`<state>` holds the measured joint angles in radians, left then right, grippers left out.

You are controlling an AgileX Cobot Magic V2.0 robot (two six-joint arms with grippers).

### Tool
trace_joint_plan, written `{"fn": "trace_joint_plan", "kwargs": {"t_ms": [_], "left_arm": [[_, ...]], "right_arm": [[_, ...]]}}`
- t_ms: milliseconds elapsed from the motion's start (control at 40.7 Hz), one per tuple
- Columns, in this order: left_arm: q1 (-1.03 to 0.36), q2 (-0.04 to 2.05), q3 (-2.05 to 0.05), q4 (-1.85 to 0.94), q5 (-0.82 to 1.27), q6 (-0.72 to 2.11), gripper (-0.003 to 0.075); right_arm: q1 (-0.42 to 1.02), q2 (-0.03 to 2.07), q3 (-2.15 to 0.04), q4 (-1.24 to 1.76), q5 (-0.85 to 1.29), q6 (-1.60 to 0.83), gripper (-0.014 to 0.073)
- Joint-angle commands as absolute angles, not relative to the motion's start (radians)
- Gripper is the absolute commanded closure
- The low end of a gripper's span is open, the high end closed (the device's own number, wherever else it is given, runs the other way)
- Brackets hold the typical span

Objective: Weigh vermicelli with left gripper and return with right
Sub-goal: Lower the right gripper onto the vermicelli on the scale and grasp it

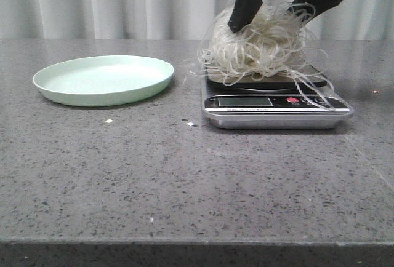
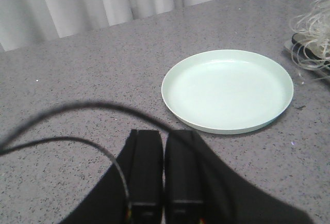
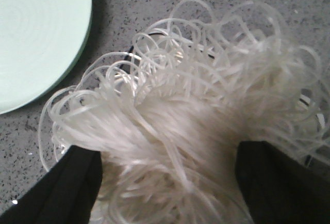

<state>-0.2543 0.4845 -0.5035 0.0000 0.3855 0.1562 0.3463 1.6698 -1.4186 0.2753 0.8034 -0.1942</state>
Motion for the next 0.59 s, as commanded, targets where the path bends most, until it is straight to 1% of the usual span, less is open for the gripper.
{"fn": "trace_joint_plan", "kwargs": {"t_ms": [0, 74, 147, 221, 270, 319, 344, 393, 565], "left_arm": [[-0.254, 0.489, -0.528, -0.006, 0.304, 0.148, 0.0584], [-0.254, 0.489, -0.528, -0.006, 0.304, 0.148, 0.0584], [-0.254, 0.489, -0.528, -0.008, 0.304, 0.148, 0.0584], [-0.254, 0.489, -0.528, -0.008, 0.304, 0.148, 0.0584], [-0.254, 0.489, -0.528, -0.008, 0.304, 0.148, 0.0584], [-0.254, 0.489, -0.528, -0.008, 0.304, 0.148, 0.0584], [-0.254, 0.489, -0.528, -0.008, 0.304, 0.148, 0.0584], [-0.254, 0.489, -0.528, -0.008, 0.304, 0.148, 0.0584], [-0.254, 0.489, -0.528, -0.008, 0.296, 0.148, 0.0584]], "right_arm": [[0.345, 1.675, -1.432, 0.244, 0.845, -0.204, -0.0025], [0.345, 1.681, -1.432, 0.244, 0.849, -0.204, 0.0007], [0.345, 1.682, -1.432, 0.244, 0.850, -0.204, 0.0088], [0.345, 1.682, -1.432, 0.244, 0.851, -0.204, 0.0212], [0.345, 1.682, -1.432, 0.245, 0.854, -0.204, 0.0328], [0.345, 1.682, -1.432, 0.245, 0.861, -0.204, 0.0427], [0.345, 1.682, -1.432, 0.246, 0.864, -0.204, 0.0459], [0.345, 1.682, -1.432, 0.245, 0.866, -0.204, 0.0430], [0.345, 1.670, -1.441, 0.245, 0.868, -0.203, 0.0442]]}}
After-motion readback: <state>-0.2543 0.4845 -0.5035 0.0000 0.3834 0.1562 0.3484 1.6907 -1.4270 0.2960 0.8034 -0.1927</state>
